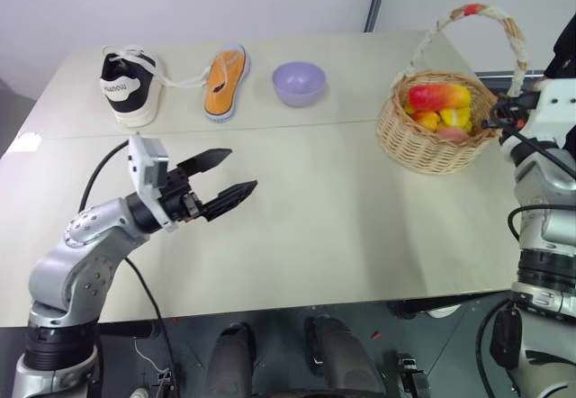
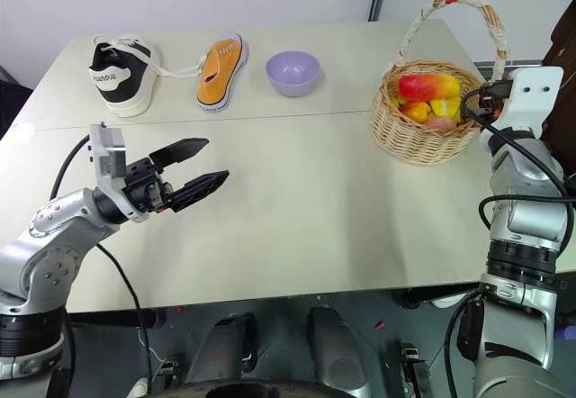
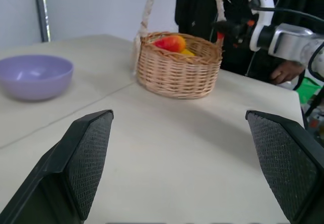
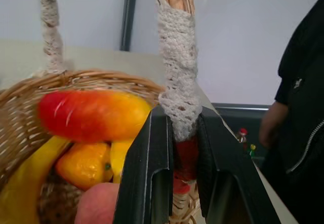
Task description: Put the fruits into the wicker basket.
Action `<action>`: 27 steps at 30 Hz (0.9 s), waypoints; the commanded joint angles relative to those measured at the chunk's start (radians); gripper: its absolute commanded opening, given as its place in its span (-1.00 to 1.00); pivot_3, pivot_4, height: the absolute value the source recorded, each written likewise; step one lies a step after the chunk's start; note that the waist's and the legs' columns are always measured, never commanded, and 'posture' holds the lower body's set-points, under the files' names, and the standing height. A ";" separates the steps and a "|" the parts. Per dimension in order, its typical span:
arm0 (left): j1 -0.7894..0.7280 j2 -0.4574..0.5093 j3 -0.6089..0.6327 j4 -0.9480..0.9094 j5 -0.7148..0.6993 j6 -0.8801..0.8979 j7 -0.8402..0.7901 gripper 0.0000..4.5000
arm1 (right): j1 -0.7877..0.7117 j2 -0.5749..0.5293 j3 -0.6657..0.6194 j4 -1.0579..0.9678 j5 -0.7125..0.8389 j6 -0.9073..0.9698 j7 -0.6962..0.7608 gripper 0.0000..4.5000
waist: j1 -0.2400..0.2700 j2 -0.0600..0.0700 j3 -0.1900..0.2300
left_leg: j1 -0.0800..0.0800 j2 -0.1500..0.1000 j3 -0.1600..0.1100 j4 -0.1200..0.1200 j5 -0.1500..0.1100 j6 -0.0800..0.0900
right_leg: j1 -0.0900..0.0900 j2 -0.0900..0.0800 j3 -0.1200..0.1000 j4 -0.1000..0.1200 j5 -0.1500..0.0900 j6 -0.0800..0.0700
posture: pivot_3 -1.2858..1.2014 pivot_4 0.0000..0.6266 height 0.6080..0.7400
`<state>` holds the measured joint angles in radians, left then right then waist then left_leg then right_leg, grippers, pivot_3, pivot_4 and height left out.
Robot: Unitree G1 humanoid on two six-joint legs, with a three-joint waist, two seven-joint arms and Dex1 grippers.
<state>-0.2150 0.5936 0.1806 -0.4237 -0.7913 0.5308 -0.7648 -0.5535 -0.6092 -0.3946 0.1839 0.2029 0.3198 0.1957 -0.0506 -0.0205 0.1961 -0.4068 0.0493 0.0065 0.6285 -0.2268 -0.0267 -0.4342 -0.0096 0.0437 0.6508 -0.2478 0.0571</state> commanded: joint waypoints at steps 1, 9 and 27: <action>-0.005 -0.002 0.009 -0.002 0.013 -0.024 -0.007 1.00 | -0.005 -0.009 -0.030 -0.027 0.028 -0.014 0.014 -0.35 | 0.003 0.000 0.000 | 0.000 0.000 0.000 0.000 0.000 0.000 | 0.000 0.000 0.000 0.000 0.000 0.000 | 0.03 -0.52 0.94; 0.065 0.022 0.073 0.022 0.049 -0.041 0.010 1.00 | 0.135 -0.059 -0.102 -0.146 0.036 -0.037 0.052 0.55 | 0.011 0.000 0.000 | -0.001 0.000 0.000 0.001 0.000 0.000 | 0.000 -0.001 0.000 -0.001 0.000 0.001 | 0.03 -0.52 0.94; 0.282 -0.014 0.185 0.123 0.246 -0.143 0.154 1.00 | 0.393 0.007 0.271 -0.432 0.210 -0.036 0.569 0.55 | 0.012 -0.001 0.000 | 0.001 0.000 0.001 0.003 -0.001 0.001 | 0.003 -0.002 0.000 -0.002 -0.004 0.000 | 0.03 -0.52 0.94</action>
<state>0.0536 0.5825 0.3336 -0.2732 -0.5549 0.4186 -0.6242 -0.1346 -0.6080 -0.1238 -0.2493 0.4082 0.3004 0.7572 -0.0391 -0.0214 0.1957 -0.4061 0.0491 0.0076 0.6317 -0.2274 -0.0261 -0.4311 -0.0119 0.0435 0.6489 -0.2513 0.0563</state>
